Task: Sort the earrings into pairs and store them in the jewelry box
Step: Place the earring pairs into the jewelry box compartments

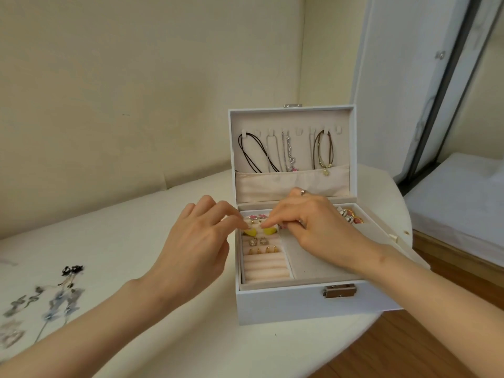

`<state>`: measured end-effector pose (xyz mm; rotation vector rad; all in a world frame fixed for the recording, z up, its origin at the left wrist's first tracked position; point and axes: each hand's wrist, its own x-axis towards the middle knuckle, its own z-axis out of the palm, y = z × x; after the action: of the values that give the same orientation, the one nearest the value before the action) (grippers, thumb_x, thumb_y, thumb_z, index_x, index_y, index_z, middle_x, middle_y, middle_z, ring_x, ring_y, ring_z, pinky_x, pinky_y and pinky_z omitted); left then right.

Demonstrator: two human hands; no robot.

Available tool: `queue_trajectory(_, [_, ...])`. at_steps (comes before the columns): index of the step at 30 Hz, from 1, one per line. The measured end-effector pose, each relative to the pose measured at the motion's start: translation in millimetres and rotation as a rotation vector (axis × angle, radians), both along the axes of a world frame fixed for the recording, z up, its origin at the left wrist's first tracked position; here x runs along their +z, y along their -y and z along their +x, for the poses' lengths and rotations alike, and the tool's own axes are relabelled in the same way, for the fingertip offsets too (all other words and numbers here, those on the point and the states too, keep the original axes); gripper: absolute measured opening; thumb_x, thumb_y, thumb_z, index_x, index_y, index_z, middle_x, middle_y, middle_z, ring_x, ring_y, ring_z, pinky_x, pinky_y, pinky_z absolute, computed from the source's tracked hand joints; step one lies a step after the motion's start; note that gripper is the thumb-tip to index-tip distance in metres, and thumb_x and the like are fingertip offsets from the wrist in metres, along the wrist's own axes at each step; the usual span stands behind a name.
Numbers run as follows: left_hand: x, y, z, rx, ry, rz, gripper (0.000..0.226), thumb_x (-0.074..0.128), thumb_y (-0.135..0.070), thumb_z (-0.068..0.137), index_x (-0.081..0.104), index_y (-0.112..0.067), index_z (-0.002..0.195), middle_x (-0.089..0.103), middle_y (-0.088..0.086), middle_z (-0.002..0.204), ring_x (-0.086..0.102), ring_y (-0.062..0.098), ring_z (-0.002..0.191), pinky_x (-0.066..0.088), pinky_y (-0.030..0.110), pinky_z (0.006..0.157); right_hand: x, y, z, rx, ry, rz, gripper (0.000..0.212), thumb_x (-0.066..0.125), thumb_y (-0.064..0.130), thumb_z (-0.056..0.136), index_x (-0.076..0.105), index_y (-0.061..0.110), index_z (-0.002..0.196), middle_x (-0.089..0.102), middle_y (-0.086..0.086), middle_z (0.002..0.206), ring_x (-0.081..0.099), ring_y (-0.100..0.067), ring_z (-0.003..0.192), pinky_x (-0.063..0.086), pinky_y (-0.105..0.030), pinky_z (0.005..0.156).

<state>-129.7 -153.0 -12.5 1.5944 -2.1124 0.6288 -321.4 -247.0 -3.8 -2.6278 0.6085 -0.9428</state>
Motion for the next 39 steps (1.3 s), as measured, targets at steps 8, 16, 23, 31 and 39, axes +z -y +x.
queue_trajectory(8, [-8,8,1,-0.009,0.126,0.021,0.072,0.015,-0.004,0.065,0.065,-0.030,0.110,0.052,-0.001,0.097,0.034,0.017,0.082,0.023,0.023,0.068,6,-3,15,-0.057,-0.141,0.003,0.041,0.050,-0.009,0.083,0.078,0.021,0.089,0.052,0.013,0.082,0.042,-0.009,0.083,0.037,-0.018,0.074])
queue_trajectory(16, [-14,10,-1,-0.003,0.085,0.021,0.069,0.015,-0.005,0.067,0.067,-0.028,0.107,0.051,-0.001,0.098,0.035,0.017,0.082,0.027,0.022,0.069,3,-1,16,-0.070,-0.181,0.023,0.045,0.049,-0.009,0.081,0.077,0.025,0.088,0.059,0.010,0.086,0.047,-0.014,0.089,0.038,-0.022,0.079])
queue_trajectory(23, [-15,11,-1,-0.005,0.012,0.036,0.059,0.036,0.005,0.070,0.067,-0.028,0.108,0.051,-0.002,0.099,0.033,0.015,0.082,0.031,0.025,0.067,8,-3,17,-0.065,-0.229,0.031,0.045,0.047,-0.009,0.082,0.077,0.024,0.091,0.054,0.013,0.084,0.044,-0.013,0.090,0.037,-0.024,0.081])
queue_trajectory(31, [-5,-5,2,-0.042,-0.095,0.032,0.053,0.056,0.016,0.060,0.069,-0.023,0.095,0.055,-0.002,0.104,0.035,0.014,0.085,0.035,0.028,0.071,9,3,6,-0.082,-0.148,0.082,0.043,0.051,-0.007,0.086,0.076,0.028,0.089,0.052,0.017,0.080,0.043,-0.005,0.083,0.037,-0.019,0.080])
queue_trajectory(39, [-8,-6,0,-0.063,-0.109,0.069,0.053,0.045,0.004,0.064,0.070,-0.030,0.097,0.053,-0.006,0.103,0.034,0.012,0.084,0.030,0.022,0.071,2,3,15,-0.078,-0.197,0.046,0.046,0.050,-0.007,0.084,0.077,0.030,0.090,0.048,0.020,0.082,0.043,-0.006,0.087,0.034,-0.018,0.077])
